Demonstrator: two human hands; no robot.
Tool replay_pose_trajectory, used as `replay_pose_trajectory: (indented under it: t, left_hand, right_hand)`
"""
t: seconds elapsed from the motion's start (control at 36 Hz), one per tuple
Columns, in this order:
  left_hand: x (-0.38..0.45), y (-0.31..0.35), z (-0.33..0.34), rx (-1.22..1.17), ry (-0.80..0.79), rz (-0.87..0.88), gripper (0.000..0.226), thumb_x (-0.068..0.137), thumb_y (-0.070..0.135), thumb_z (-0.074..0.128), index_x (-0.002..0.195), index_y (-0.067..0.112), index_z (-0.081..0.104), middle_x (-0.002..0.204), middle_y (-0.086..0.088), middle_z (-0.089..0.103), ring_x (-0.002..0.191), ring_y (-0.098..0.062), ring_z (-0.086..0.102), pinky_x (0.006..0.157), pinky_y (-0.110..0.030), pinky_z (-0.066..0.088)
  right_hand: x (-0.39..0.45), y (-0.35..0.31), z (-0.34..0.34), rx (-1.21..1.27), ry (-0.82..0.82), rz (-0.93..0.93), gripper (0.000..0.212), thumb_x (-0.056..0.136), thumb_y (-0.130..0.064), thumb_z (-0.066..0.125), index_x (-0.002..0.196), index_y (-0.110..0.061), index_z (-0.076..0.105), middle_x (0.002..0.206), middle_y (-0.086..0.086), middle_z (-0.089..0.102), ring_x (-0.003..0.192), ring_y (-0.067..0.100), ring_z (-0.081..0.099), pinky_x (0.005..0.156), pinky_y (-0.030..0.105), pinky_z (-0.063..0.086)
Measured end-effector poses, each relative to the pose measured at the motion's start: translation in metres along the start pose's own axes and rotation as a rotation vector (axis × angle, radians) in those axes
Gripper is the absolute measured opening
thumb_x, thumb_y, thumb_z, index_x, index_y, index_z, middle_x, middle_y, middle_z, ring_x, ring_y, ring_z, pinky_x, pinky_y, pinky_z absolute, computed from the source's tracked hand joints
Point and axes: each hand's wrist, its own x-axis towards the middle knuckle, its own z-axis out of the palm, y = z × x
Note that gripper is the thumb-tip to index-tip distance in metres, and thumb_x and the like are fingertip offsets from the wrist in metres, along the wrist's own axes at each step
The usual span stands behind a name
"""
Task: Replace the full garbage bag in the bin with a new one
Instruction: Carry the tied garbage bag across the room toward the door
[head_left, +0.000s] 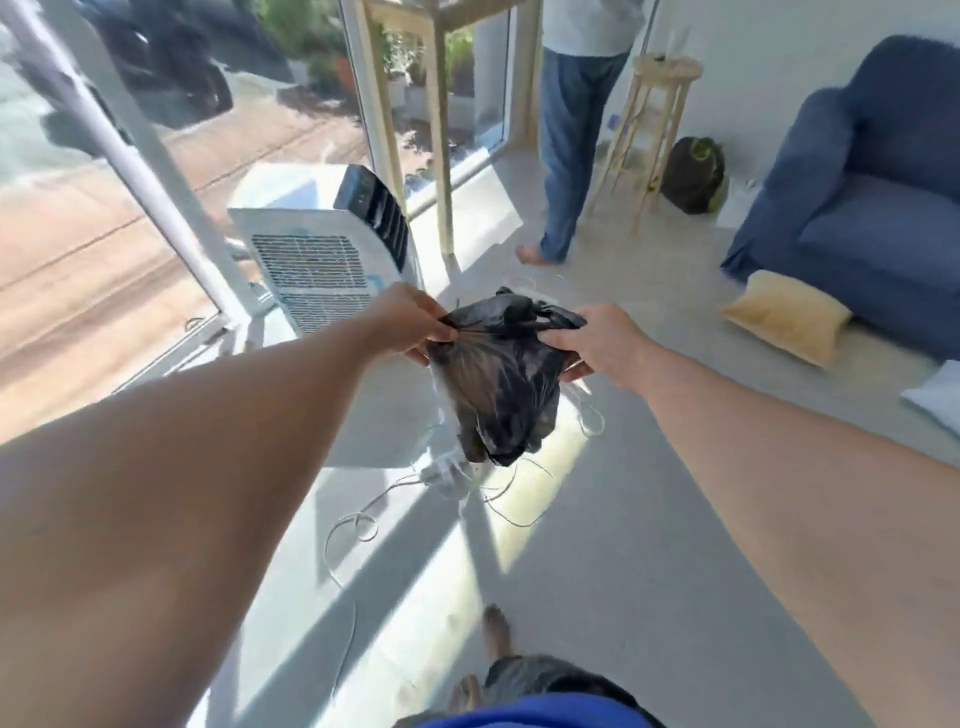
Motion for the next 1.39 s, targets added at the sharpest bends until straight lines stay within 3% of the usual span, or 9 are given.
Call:
replay_pose_trajectory:
  t: [0.25,0.36,0.5,0.67,0.86,1.0,1.11,1.28,1.39]
  left_hand:
    - [0.008,-0.052,-0.09,-0.067,0.265,-0.074,0.008,0.082,0.007,0.075,0.089,0.007,0.07,0.083,-0.017,0.071,0.066,-0.026,0.068,0.055,-0.031,0.061]
    - [0.0,-0.085,-0.128,-0.136,0.389,-0.116,0.018,0.082,0.006,0.074,0.099,0.001,0.072,0.086,-0.019,0.073,0.069,-0.029,0.071,0.064,-0.038,0.062]
    - [-0.016,-0.134,-0.172,-0.184,0.524,-0.171,0.017,0.082,0.006,0.074,0.098,0.003,0.073,0.081,-0.016,0.072,0.057,-0.019,0.064,0.05,-0.028,0.058]
    - [-0.036,-0.22,-0.25,-0.245,0.652,-0.274,0.011,0.081,0.008,0.075,0.091,0.007,0.072,0.078,-0.014,0.069,0.056,-0.018,0.062,0.046,-0.024,0.054]
    - [-0.037,-0.323,-0.343,-0.329,0.69,-0.322,0.013,0.081,0.003,0.074,0.094,0.002,0.071,0.078,-0.015,0.066,0.065,-0.024,0.061,0.057,-0.034,0.057]
    - [-0.036,-0.39,-0.403,-0.396,0.662,-0.383,0.012,0.083,0.005,0.072,0.079,0.012,0.063,0.072,-0.008,0.059,0.06,-0.018,0.054,0.053,-0.032,0.051]
    - [-0.044,-0.443,-0.461,-0.411,0.633,-0.427,0.007,0.084,0.011,0.072,0.089,0.009,0.068,0.078,-0.009,0.064,0.066,-0.02,0.061,0.056,-0.031,0.055]
    - [-0.046,-0.513,-0.509,-0.524,0.635,-0.518,0.01,0.087,0.01,0.069,0.096,0.005,0.067,0.08,-0.014,0.067,0.065,-0.026,0.065,0.059,-0.033,0.057]
    - [-0.042,-0.561,-0.526,-0.523,0.628,-0.552,0.008,0.089,0.009,0.064,0.094,0.004,0.069,0.083,-0.012,0.068,0.069,-0.022,0.064,0.058,-0.029,0.055]
  right_hand:
    - [0.082,-0.074,0.083,-0.005,-0.187,-0.074,0.025,0.082,-0.013,0.075,0.104,-0.005,0.066,0.094,0.017,0.073,0.077,0.033,0.074,0.071,0.044,0.061]
    - [0.1,-0.102,0.134,-0.044,-0.272,-0.106,0.023,0.083,-0.012,0.074,0.102,-0.004,0.066,0.095,0.019,0.073,0.075,0.033,0.074,0.067,0.041,0.062]
    - [0.116,-0.138,0.201,-0.122,-0.367,-0.153,0.023,0.085,-0.013,0.072,0.105,-0.003,0.066,0.09,0.015,0.073,0.066,0.028,0.069,0.053,0.029,0.059]
    - [0.139,-0.185,0.316,-0.246,-0.492,-0.239,0.011,0.083,-0.014,0.074,0.081,-0.012,0.064,0.075,0.008,0.069,0.056,0.019,0.064,0.056,0.032,0.058]
    - [0.174,-0.231,0.451,-0.377,-0.569,-0.304,0.01,0.084,-0.015,0.072,0.082,-0.009,0.066,0.069,0.01,0.065,0.051,0.016,0.059,0.049,0.027,0.049]
    - [0.196,-0.261,0.544,-0.451,-0.605,-0.26,0.023,0.087,-0.019,0.071,0.104,-0.004,0.066,0.077,0.011,0.071,0.052,0.015,0.063,0.043,0.023,0.053]
    - [0.208,-0.283,0.624,-0.389,-0.638,-0.225,0.022,0.09,-0.014,0.067,0.11,-0.007,0.061,0.085,0.014,0.069,0.052,0.017,0.062,0.042,0.025,0.052]
    - [0.22,-0.291,0.727,-0.379,-0.713,-0.097,0.022,0.092,-0.011,0.063,0.111,-0.002,0.061,0.08,0.013,0.068,0.049,0.017,0.065,0.049,0.033,0.059]
    - [0.235,-0.289,0.787,-0.419,-0.768,-0.051,0.015,0.092,-0.009,0.063,0.104,0.0,0.062,0.085,0.019,0.07,0.059,0.025,0.066,0.071,0.047,0.061]
